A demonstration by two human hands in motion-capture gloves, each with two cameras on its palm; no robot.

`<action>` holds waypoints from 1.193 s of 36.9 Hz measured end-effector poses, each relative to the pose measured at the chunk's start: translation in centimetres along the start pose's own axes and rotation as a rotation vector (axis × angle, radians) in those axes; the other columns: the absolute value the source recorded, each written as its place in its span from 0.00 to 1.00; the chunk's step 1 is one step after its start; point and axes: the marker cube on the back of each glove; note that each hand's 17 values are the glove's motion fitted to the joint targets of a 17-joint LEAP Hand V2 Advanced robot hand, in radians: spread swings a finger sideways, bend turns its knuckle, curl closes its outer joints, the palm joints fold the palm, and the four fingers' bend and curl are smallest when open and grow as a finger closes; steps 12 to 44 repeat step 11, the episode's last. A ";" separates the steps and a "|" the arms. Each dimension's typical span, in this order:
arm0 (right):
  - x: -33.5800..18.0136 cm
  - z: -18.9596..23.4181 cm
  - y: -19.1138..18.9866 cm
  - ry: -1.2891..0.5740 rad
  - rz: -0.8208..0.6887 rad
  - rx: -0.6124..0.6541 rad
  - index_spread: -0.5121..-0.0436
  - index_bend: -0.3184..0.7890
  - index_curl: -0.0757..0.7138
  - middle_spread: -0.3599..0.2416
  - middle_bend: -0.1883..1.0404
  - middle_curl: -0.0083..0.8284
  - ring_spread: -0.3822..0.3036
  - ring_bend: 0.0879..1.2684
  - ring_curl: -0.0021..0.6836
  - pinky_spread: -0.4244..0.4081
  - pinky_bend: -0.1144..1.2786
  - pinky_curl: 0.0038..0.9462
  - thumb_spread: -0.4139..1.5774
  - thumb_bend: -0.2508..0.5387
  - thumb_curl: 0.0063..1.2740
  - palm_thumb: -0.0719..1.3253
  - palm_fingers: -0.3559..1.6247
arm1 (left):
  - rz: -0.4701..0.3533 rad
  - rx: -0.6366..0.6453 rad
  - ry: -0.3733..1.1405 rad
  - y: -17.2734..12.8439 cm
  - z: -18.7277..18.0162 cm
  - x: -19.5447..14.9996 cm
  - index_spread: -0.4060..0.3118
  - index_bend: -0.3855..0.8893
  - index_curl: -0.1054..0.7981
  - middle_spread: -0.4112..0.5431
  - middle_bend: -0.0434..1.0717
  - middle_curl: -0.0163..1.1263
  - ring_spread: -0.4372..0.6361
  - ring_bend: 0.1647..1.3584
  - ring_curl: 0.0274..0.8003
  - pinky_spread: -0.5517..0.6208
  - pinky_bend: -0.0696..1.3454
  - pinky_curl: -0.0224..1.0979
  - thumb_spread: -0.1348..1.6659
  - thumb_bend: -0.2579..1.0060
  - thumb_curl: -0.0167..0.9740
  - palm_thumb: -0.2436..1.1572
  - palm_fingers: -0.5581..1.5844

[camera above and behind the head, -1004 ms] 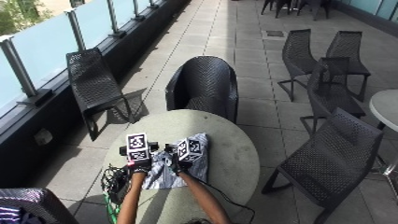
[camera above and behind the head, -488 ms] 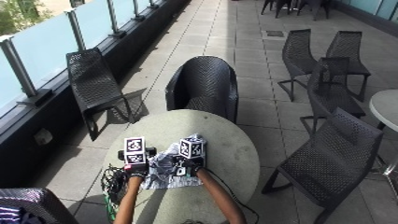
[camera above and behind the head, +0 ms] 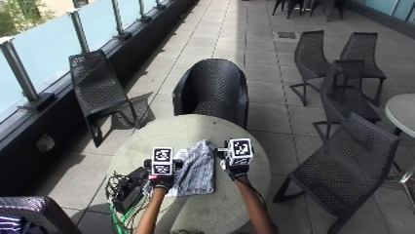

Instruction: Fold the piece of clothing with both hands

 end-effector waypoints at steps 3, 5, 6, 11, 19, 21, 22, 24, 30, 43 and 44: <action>0.4 0.1 0.2 0.003 0.004 0.035 0.34 0.44 0.45 0.48 0.34 0.48 0.65 0.20 0.42 0.77 0.46 0.33 0.93 0.43 0.28 0.54 0.33 | 0.010 0.009 0.020 0.5 -0.3 1.1 0.46 0.40 0.45 0.39 0.19 0.32 0.55 0.37 0.38 0.86 0.36 0.31 0.94 0.40 0.39 0.61 0.42; 0.7 0.3 0.4 -0.005 0.007 0.042 0.34 0.44 0.46 0.48 0.33 0.48 0.67 0.19 0.42 0.78 0.45 0.33 0.94 0.44 0.28 0.55 0.32 | 0.024 0.020 0.033 1.0 -0.7 1.9 0.46 0.40 0.45 0.39 0.19 0.32 0.55 0.37 0.39 0.86 0.36 0.31 0.94 0.40 0.39 0.61 0.41; 0.8 0.3 0.4 -0.014 0.007 0.044 0.34 0.44 0.46 0.48 0.33 0.48 0.67 0.19 0.42 0.78 0.45 0.33 0.94 0.44 0.27 0.55 0.31 | 0.030 0.023 0.035 1.3 -0.9 2.3 0.47 0.40 0.45 0.39 0.19 0.32 0.55 0.37 0.39 0.86 0.36 0.31 0.94 0.40 0.39 0.61 0.41; 0.2 -0.4 1.0 -0.071 0.003 0.034 0.33 0.43 0.47 0.50 0.31 0.47 0.69 0.17 0.41 0.79 0.44 0.33 0.96 0.45 0.27 0.55 0.31 | 0.045 0.022 0.008 2.0 -0.9 3.2 0.47 0.41 0.45 0.39 0.20 0.32 0.55 0.38 0.38 0.86 0.37 0.31 0.94 0.39 0.40 0.60 0.41; 0.2 -0.4 1.0 -0.071 0.003 0.034 0.33 0.43 0.47 0.50 0.31 0.47 0.69 0.17 0.41 0.79 0.44 0.33 0.96 0.45 0.27 0.55 0.31 | 0.045 0.022 0.008 2.0 -0.9 3.2 0.47 0.41 0.45 0.39 0.20 0.32 0.55 0.38 0.38 0.86 0.37 0.31 0.94 0.39 0.40 0.60 0.41; 0.2 -0.4 1.0 -0.071 0.003 0.034 0.33 0.43 0.47 0.50 0.31 0.47 0.69 0.17 0.41 0.79 0.44 0.33 0.96 0.45 0.27 0.55 0.31 | 0.045 0.022 0.008 2.0 -0.9 3.2 0.47 0.41 0.45 0.39 0.20 0.32 0.55 0.38 0.38 0.86 0.37 0.31 0.94 0.39 0.40 0.60 0.41; 0.2 -0.4 1.0 -0.071 0.003 0.034 0.33 0.43 0.47 0.50 0.31 0.47 0.69 0.17 0.41 0.79 0.44 0.33 0.96 0.45 0.27 0.55 0.31 | 0.045 0.022 0.008 2.0 -0.9 3.2 0.47 0.41 0.45 0.39 0.20 0.32 0.55 0.38 0.38 0.86 0.37 0.31 0.94 0.39 0.40 0.60 0.41; 0.2 -0.4 1.0 -0.071 0.003 0.034 0.33 0.43 0.47 0.50 0.31 0.47 0.69 0.17 0.41 0.79 0.44 0.33 0.96 0.45 0.27 0.55 0.31 | 0.045 0.022 0.008 2.0 -0.9 3.2 0.47 0.41 0.45 0.39 0.20 0.32 0.55 0.38 0.38 0.86 0.37 0.31 0.94 0.39 0.40 0.60 0.41; 0.2 -0.4 1.0 -0.071 0.003 0.034 0.33 0.43 0.47 0.50 0.31 0.47 0.69 0.17 0.41 0.79 0.44 0.33 0.96 0.45 0.27 0.55 0.31 | 0.045 0.022 0.008 2.0 -0.9 3.2 0.47 0.41 0.45 0.39 0.20 0.32 0.55 0.38 0.38 0.86 0.37 0.31 0.94 0.39 0.40 0.60 0.41; 0.2 -0.4 1.0 -0.071 0.003 0.034 0.33 0.43 0.47 0.50 0.31 0.47 0.69 0.17 0.41 0.79 0.44 0.33 0.96 0.45 0.27 0.55 0.31 | 0.045 0.022 0.008 2.0 -0.9 3.2 0.47 0.41 0.45 0.39 0.20 0.32 0.55 0.38 0.38 0.86 0.37 0.31 0.94 0.39 0.40 0.60 0.41; 0.2 -0.4 1.0 -0.071 0.003 0.034 0.33 0.43 0.47 0.50 0.31 0.47 0.69 0.17 0.41 0.79 0.44 0.33 0.96 0.45 0.27 0.55 0.31 | 0.045 0.022 0.008 2.0 -0.9 3.2 0.47 0.41 0.45 0.39 0.20 0.32 0.55 0.38 0.38 0.86 0.37 0.31 0.94 0.39 0.40 0.60 0.41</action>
